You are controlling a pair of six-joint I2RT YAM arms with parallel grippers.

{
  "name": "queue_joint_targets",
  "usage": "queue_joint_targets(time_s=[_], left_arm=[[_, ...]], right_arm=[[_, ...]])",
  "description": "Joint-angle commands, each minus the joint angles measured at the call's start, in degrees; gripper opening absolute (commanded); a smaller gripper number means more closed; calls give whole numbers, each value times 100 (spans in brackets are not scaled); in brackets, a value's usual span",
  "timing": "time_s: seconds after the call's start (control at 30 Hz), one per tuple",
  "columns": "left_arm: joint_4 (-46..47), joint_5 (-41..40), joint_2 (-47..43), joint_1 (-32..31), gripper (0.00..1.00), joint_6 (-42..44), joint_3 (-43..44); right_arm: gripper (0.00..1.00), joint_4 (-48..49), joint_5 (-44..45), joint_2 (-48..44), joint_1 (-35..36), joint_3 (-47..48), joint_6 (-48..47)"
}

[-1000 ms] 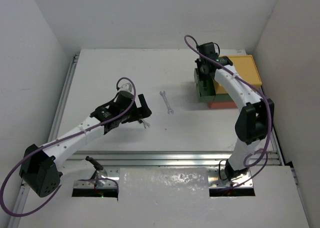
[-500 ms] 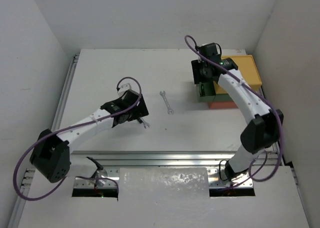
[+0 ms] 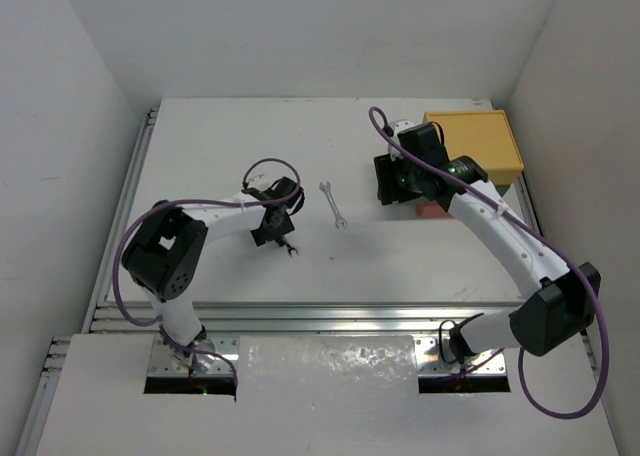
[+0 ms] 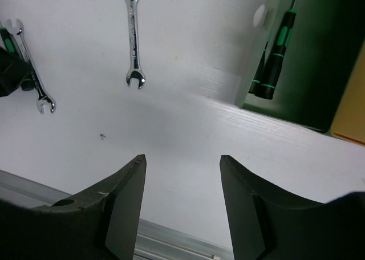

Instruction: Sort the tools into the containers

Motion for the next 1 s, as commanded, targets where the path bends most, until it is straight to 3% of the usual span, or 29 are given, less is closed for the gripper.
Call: queue_joint_targets(time_s=[0.0, 0.4, 0.5, 0.63, 0.73, 0.8, 0.83, 0.87, 0.9, 0.97], left_arm=[[87, 32, 176, 107, 49, -185, 158], [561, 313, 81, 283, 16, -124, -369], [710, 418, -243, 283, 1, -37, -606], [1350, 690, -1034, 257, 0, 287, -1281], [1703, 937, -1904, 161, 0, 447, -1756], [2072, 1287, -2590, 108, 0, 569, -1968], [2569, 1767, -3071, 38, 0, 631, -2256], [2887, 1772, -3075, 11, 0, 701, -2424], [3230, 2390, -3545, -7, 0, 763, -2609], [4268, 3279, -4144, -42, 0, 825, -3110]], right_arm=[[56, 337, -211, -194, 63, 16, 82], [55, 469, -370, -97, 81, -72, 64], [55, 487, -492, -71, 89, -63, 91], [55, 627, -1088, -123, 98, -212, 231], [55, 1372, -2799, -264, 98, -728, 685], [57, 2434, -4054, -325, 142, -1316, 1369], [65, 3169, -4235, -334, 238, -1503, 1591], [65, 3472, -4306, -326, 239, -1653, 1829], [75, 3754, -4325, -317, 300, -1802, 2048], [76, 4559, -4316, -247, 326, -2119, 2699]])
